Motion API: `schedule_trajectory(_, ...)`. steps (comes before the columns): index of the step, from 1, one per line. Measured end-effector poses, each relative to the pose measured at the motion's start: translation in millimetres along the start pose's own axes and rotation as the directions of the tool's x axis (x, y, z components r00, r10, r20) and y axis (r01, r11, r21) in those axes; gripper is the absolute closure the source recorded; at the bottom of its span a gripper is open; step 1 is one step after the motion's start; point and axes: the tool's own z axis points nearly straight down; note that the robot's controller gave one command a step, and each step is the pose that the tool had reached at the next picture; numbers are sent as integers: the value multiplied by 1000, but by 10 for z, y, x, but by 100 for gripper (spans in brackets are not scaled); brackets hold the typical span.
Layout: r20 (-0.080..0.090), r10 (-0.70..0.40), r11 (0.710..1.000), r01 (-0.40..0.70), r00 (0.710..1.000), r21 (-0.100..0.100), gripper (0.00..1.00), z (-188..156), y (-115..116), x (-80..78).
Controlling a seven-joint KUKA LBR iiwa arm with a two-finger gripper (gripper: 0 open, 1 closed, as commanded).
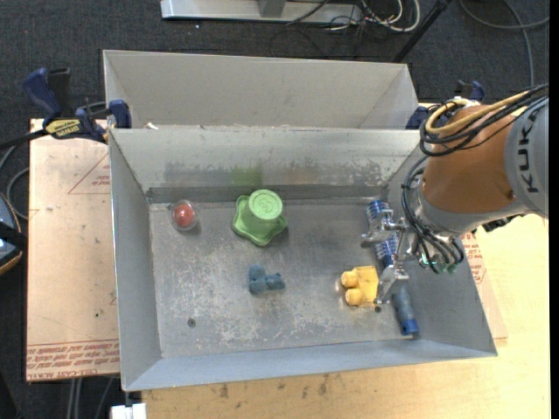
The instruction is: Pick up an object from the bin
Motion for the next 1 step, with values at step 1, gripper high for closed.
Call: schedule_trajectory(1,13,12,1000,-12,1000,1,0,651,36,178)
